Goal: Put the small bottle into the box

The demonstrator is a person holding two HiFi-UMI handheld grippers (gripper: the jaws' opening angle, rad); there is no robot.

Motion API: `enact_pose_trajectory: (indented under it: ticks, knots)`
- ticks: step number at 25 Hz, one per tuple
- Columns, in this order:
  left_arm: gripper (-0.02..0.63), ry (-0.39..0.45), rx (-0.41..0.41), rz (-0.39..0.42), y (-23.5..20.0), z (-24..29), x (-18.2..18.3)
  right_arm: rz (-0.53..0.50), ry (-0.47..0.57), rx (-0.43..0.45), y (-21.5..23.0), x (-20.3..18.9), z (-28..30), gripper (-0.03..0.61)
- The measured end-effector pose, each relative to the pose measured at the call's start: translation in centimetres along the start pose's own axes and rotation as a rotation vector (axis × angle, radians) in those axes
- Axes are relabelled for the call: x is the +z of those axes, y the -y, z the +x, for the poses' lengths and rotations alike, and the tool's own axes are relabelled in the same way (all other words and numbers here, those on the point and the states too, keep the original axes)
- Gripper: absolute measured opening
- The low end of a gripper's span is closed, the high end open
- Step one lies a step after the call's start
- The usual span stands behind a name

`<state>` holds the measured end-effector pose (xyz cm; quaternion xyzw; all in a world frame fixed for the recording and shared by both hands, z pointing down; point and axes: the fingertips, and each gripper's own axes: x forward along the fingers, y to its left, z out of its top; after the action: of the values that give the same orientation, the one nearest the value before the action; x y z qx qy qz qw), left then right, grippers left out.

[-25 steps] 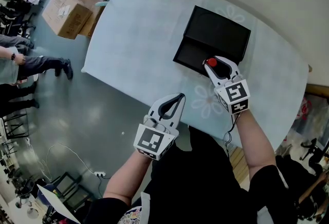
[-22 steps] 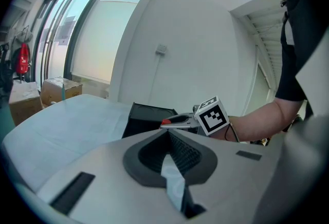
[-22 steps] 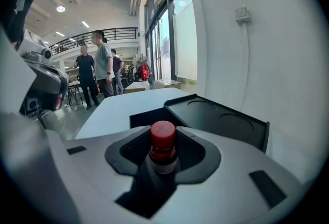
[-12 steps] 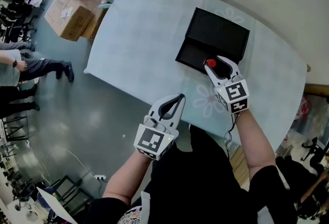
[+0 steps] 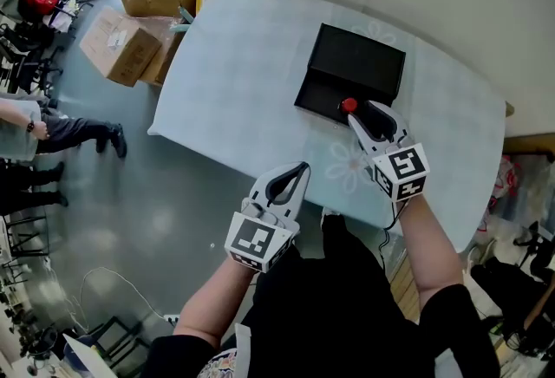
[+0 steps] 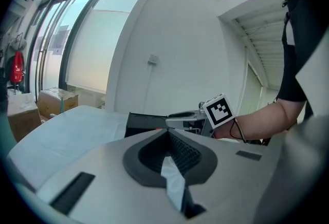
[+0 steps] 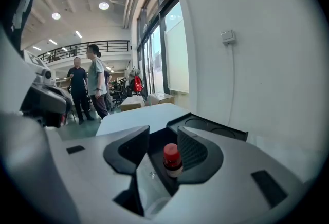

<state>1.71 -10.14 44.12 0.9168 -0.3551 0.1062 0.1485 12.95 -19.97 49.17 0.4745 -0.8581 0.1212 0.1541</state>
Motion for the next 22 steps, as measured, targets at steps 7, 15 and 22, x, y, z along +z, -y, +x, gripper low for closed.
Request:
enact_pose_trajectory:
  ticks: [7, 15, 22]
  knots:
    - [0.002, 0.038, -0.046, 0.023, 1.2, -2.6, 0.6, 0.047, 0.104, -0.045, -2.8, 3.2, -4.6, 0.014]
    - [0.003, 0.079, -0.110, 0.040, 2.5, -6.3, 1.4, 0.059, 0.167, -0.070, -8.3, 5.9, -9.4, 0.009]
    - [0.003, 0.092, -0.175, 0.045, 3.3, -10.3, 1.1, 0.075, 0.191, -0.107, -14.5, 6.2, -13.3, 0.009]
